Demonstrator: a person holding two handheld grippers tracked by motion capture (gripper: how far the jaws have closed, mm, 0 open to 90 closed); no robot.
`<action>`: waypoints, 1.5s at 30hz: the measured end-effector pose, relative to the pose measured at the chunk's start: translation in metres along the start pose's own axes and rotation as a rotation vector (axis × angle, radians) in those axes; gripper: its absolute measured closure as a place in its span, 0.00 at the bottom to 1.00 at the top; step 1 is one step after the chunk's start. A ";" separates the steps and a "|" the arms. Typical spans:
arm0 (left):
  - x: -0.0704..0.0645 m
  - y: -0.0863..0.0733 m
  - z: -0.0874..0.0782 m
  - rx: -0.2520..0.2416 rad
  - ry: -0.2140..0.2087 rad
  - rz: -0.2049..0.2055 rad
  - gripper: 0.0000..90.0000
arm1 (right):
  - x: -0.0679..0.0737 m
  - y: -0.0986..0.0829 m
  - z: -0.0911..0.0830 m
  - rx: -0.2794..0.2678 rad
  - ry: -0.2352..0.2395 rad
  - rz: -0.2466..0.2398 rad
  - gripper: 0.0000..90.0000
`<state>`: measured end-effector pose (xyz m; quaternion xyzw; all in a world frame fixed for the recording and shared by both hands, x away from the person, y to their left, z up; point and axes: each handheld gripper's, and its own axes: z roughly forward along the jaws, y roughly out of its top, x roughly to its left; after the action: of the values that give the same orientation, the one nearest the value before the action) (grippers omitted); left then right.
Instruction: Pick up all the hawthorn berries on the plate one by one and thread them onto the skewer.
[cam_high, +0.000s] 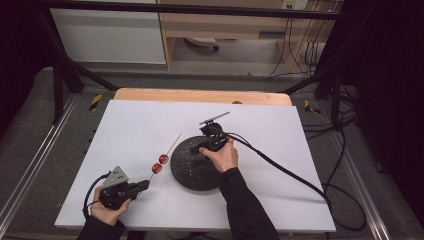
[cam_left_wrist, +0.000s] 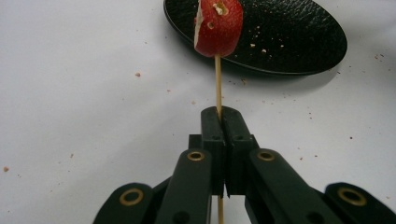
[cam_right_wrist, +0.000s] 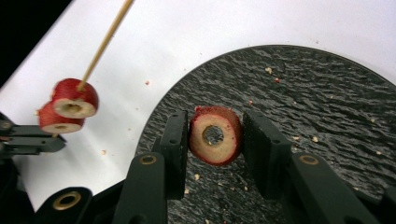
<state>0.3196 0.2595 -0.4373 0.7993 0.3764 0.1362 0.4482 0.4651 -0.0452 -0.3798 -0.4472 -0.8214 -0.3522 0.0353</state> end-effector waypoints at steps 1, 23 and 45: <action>0.000 0.000 0.000 0.000 -0.001 0.001 0.98 | 0.000 -0.002 -0.002 -0.013 0.011 0.005 0.69; -0.006 0.002 0.003 -0.002 -0.010 0.010 0.98 | -0.008 -0.056 -0.020 -0.428 0.179 0.082 0.69; -0.014 0.003 0.004 -0.011 -0.021 0.025 0.98 | -0.008 -0.072 -0.024 -0.632 0.232 0.115 0.69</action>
<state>0.3136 0.2467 -0.4357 0.8030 0.3608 0.1354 0.4546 0.4089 -0.0910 -0.4038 -0.4385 -0.6357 -0.6352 0.0080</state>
